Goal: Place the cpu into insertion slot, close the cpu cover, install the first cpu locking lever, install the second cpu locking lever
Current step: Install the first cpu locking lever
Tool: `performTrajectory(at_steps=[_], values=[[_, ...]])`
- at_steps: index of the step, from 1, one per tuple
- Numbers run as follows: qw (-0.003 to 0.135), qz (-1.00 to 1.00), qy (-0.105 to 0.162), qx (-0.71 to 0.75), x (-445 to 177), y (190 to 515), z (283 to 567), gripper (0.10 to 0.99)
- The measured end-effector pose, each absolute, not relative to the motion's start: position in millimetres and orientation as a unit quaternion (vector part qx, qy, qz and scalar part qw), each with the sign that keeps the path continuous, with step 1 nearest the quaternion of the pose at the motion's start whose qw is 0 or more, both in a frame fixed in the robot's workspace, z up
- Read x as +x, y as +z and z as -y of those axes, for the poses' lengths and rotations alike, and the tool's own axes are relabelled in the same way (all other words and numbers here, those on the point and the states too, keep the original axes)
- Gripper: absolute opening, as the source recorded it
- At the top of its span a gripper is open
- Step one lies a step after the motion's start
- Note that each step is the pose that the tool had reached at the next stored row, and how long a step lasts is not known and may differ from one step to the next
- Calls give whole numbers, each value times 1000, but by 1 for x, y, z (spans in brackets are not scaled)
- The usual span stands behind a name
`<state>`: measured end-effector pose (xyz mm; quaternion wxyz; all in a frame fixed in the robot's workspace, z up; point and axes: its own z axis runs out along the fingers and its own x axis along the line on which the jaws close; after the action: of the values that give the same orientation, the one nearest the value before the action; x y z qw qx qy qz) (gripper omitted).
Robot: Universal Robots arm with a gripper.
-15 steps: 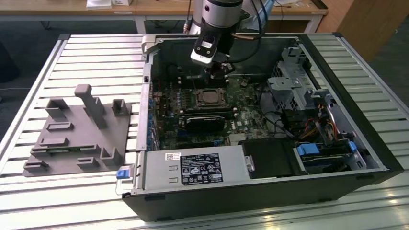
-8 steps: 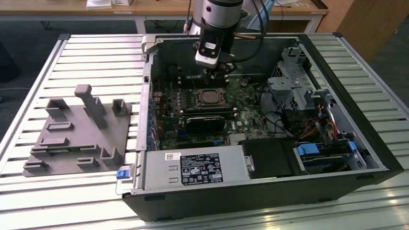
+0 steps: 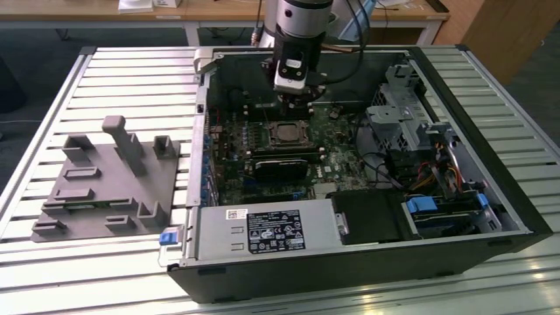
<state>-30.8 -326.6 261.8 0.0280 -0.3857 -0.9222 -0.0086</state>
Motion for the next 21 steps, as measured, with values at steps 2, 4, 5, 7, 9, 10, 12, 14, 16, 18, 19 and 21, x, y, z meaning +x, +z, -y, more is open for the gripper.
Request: performTrajectory(at_steps=[2,4,5,7,9,10,12,14,16,18,19,21], values=[[28,926,-8,-376,-31,262,327,106],[28,930,-8,-366,-31,262,327,106],[28,932,-8,-362,-31,262,327,106],[28,935,-8,-352,-31,262,327,106],[28,939,-7,-343,-31,262,327,106],[28,941,-7,-338,-31,262,327,106],[29,944,-7,-327,-31,262,327,106],[29,948,-6,-317,-31,262,327,106],[29,951,-6,-307,-31,262,327,106],[29,955,-6,-297,-31,262,327,106],[29,956,-6,-291,-31,262,327,106],[29,960,-5,-278,-31,262,327,106]])
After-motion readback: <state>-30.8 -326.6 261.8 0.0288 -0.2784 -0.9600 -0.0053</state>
